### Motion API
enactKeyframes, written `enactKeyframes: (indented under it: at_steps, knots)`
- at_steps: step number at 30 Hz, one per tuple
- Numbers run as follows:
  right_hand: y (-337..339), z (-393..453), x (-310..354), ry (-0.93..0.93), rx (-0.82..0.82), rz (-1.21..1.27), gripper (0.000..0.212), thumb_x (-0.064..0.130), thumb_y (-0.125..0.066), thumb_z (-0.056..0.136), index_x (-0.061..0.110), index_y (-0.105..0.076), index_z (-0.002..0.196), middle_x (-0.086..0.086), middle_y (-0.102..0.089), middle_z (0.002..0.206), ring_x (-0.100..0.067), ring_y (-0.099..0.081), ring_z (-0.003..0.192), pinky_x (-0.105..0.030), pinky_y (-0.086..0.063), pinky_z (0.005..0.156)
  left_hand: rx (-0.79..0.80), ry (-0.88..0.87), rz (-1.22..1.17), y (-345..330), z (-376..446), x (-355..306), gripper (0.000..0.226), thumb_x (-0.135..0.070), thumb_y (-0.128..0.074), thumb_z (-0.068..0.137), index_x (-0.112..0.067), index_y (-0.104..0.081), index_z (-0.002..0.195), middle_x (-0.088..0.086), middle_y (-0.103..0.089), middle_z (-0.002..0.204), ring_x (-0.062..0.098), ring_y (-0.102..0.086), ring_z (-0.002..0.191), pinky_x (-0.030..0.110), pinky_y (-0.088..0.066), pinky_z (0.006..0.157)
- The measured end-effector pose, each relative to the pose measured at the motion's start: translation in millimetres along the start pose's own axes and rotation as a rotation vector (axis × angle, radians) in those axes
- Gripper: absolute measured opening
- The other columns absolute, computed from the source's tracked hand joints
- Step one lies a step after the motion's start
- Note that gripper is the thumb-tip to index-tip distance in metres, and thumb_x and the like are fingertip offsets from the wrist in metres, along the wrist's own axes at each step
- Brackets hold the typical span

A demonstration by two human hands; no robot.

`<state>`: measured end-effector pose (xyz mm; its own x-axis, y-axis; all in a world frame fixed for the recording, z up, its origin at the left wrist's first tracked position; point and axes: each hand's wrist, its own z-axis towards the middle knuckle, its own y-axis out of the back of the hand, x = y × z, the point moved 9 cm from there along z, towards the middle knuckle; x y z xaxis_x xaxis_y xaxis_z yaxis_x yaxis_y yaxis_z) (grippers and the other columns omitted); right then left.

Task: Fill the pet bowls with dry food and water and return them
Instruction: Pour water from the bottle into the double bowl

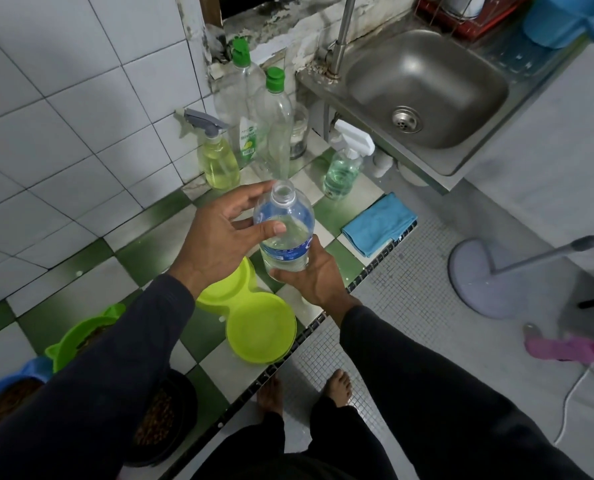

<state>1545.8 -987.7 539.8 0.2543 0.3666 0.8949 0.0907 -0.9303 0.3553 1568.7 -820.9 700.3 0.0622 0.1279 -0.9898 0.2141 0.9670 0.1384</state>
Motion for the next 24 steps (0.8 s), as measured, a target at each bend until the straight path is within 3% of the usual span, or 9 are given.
enactKeyframes:
  at_steps: [5, 10, 14, 17, 24]
  knots:
    - [19, -13, 16, 0.06, -0.051, -0.098, 0.082, 0.054, -0.092, 0.054, 0.032, -0.052, 0.122, 0.009, -0.069, 0.114, -0.012, -0.068, 0.103, -0.04, -0.057, 0.091, -0.018, -0.066, -0.024, -1, -8, -22, 0.064, -0.015, -0.081, 0.082, -0.009, -0.059, 0.142, -0.002, -0.069, 0.135, 0.013, -0.064, 0.126, 0.031, -0.058, 0.095]
    - [49, -45, 36, 0.131, -0.108, -0.222, 0.084, 0.06, -0.088, 0.055, 0.028, -0.05, 0.124, 0.008, -0.066, 0.116, -0.012, -0.064, 0.106, -0.038, -0.056, 0.091, -0.045, -0.122, -0.032, -14, -23, -46, 0.063, -0.026, -0.081, 0.085, -0.014, -0.059, 0.143, -0.005, -0.068, 0.135, 0.013, -0.063, 0.127, 0.024, -0.056, 0.095]
    - [72, -80, 47, 0.19, -0.092, -0.317, 0.082, 0.053, -0.088, 0.062, 0.027, -0.049, 0.129, 0.012, -0.064, 0.119, -0.004, -0.059, 0.103, -0.019, -0.046, 0.086, -0.069, -0.133, -0.018, -26, -42, -54, 0.062, -0.03, -0.082, 0.086, -0.017, -0.06, 0.142, -0.008, -0.069, 0.134, 0.013, -0.065, 0.124, 0.035, -0.054, 0.104]
    - [85, -105, 44, 0.187, -0.063, -0.349, 0.079, 0.055, -0.087, 0.064, 0.033, -0.045, 0.128, 0.018, -0.063, 0.114, -0.001, -0.059, 0.098, -0.012, -0.043, 0.08, -0.086, -0.125, -0.031, -40, -60, -55, 0.065, -0.034, -0.081, 0.084, -0.014, -0.06, 0.142, -0.005, -0.07, 0.133, 0.015, -0.066, 0.123, 0.044, -0.052, 0.108]
    - [103, -159, 12, 0.182, 0.008, -0.371, 0.082, 0.061, -0.086, 0.063, 0.034, -0.046, 0.129, 0.012, -0.069, 0.115, -0.006, -0.068, 0.1, -0.031, -0.057, 0.089, -0.129, -0.027, -0.148, -77, -111, -40, 0.073, -0.045, -0.08, 0.08, -0.013, -0.061, 0.142, -0.003, -0.07, 0.132, 0.017, -0.067, 0.12, 0.044, -0.055, 0.103]
